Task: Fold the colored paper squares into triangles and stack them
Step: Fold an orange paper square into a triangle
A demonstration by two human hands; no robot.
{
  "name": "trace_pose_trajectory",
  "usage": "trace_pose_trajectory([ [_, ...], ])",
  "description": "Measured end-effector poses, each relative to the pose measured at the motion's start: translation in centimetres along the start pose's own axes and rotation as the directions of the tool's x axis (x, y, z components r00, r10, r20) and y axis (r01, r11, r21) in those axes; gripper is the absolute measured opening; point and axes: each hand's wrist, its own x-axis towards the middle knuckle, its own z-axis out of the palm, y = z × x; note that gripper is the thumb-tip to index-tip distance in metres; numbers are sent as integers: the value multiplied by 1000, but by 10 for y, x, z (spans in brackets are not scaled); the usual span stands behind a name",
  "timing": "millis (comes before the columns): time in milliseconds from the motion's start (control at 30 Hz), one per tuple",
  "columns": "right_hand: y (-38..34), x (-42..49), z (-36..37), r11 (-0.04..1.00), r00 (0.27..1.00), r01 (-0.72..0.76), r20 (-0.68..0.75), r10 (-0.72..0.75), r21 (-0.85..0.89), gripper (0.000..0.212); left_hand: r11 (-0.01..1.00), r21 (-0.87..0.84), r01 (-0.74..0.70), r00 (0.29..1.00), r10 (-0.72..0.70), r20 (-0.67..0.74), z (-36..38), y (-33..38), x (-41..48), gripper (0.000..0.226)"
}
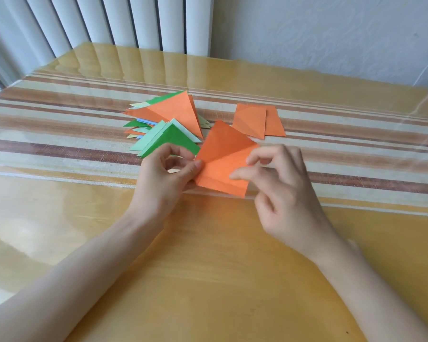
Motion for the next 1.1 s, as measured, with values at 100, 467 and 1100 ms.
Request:
trace_pose_trajectory([
  [100,2,-2,7,997,996,-67,60,70,-42,36,985,-165,48,997,-57,-50,2,2,1,22],
  [467,-1,0,21,765,878,-447,63,475,464,19,952,-295,87,982,-32,187,8,6,-3,19],
  [1100,1,2,19,476,813,-459,139,565,750,9,997,-77,8,974,10,228,4,7,-6,17],
])
